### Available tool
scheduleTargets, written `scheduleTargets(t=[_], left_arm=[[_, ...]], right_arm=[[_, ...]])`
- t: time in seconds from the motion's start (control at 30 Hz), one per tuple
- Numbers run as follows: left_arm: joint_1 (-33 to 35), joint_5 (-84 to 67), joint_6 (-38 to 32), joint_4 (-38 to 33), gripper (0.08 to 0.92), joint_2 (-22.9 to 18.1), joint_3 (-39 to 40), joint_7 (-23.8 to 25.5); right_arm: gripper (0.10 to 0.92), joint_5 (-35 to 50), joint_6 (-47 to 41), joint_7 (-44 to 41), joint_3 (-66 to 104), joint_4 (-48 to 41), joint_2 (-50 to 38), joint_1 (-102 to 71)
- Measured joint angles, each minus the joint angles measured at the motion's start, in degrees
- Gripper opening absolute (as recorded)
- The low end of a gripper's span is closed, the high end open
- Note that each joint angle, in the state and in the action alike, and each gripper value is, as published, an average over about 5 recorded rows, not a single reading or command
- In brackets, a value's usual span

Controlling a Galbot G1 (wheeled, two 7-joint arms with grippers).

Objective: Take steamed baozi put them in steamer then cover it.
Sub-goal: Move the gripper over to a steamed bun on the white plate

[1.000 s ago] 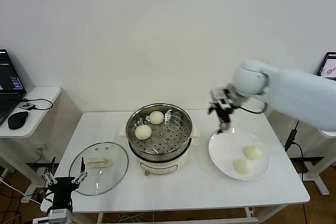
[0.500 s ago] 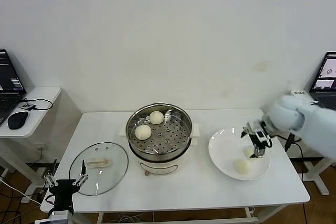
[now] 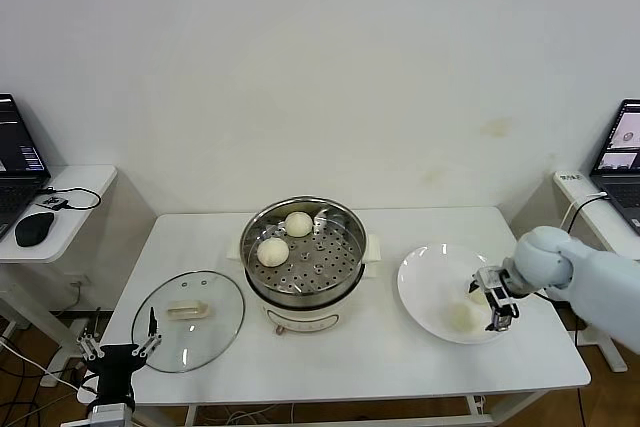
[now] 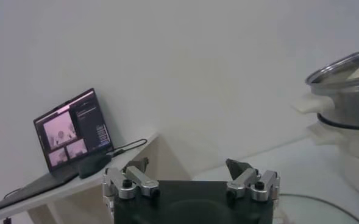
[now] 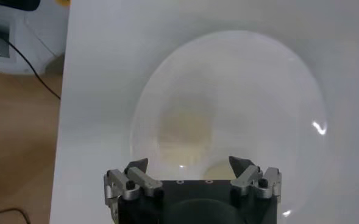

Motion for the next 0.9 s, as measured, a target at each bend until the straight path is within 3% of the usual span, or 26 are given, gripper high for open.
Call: scheduleTargets(t=[0.33, 0.67, 0.9], left_arm=[[-0.2, 0.0, -0.1, 0.4, 0.823, 0.0, -0.2, -0.1], [-0.4, 0.0, -0.2, 0.6, 0.823, -0.1, -0.2, -0.2], [-0.4, 0.0, -0.3, 0.5, 0.823, -0.1, -0.2, -0.2]], right_arm=[[0.817, -1.4, 0.0, 1.2, 2.9, -2.9, 3.0, -3.9], [0.668, -1.3, -0.4, 1.1, 4.1, -4.0, 4.6, -4.9], [0.637, -0.2, -0.5, -0.1, 3.6, -3.8, 4.2, -3.5]])
